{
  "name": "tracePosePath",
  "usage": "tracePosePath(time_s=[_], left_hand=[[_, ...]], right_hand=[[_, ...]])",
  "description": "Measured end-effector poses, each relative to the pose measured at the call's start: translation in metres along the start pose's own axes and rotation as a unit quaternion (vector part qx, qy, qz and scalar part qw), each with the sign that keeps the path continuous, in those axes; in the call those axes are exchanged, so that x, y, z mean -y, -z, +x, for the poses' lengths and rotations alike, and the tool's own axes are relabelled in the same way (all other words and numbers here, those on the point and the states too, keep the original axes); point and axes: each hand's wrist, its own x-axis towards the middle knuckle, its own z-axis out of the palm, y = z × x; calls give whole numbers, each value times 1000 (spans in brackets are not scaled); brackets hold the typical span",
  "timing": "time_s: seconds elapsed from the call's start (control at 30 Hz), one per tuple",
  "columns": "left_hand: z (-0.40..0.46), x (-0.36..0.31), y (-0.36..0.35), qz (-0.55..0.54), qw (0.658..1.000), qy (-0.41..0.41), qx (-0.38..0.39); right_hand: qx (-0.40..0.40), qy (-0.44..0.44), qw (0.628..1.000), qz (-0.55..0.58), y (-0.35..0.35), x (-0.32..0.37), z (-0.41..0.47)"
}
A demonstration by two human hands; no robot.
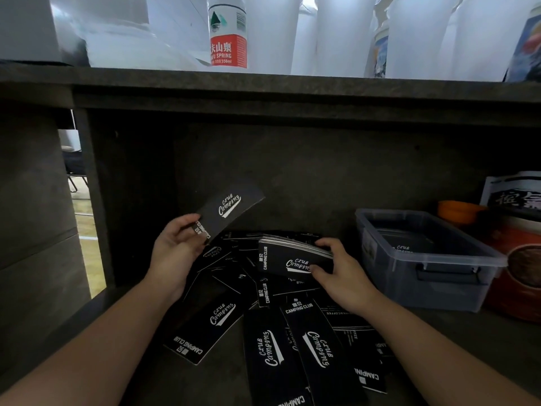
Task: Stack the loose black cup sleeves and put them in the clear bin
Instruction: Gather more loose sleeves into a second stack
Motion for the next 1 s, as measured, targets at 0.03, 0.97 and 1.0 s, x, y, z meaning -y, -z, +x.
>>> tracePosePath(time_s=[0.03, 0.97, 1.0], left_hand=[[0, 3, 0, 29, 999, -3, 19], [-9, 51, -19, 465, 805, -213, 300], [-8, 51, -19, 467, 803, -217, 299]], right_hand=[[1, 0, 1000, 2, 0, 0, 0], [20, 132, 961, -240, -1, 11, -5], [0, 152, 950, -273, -3, 13, -5]])
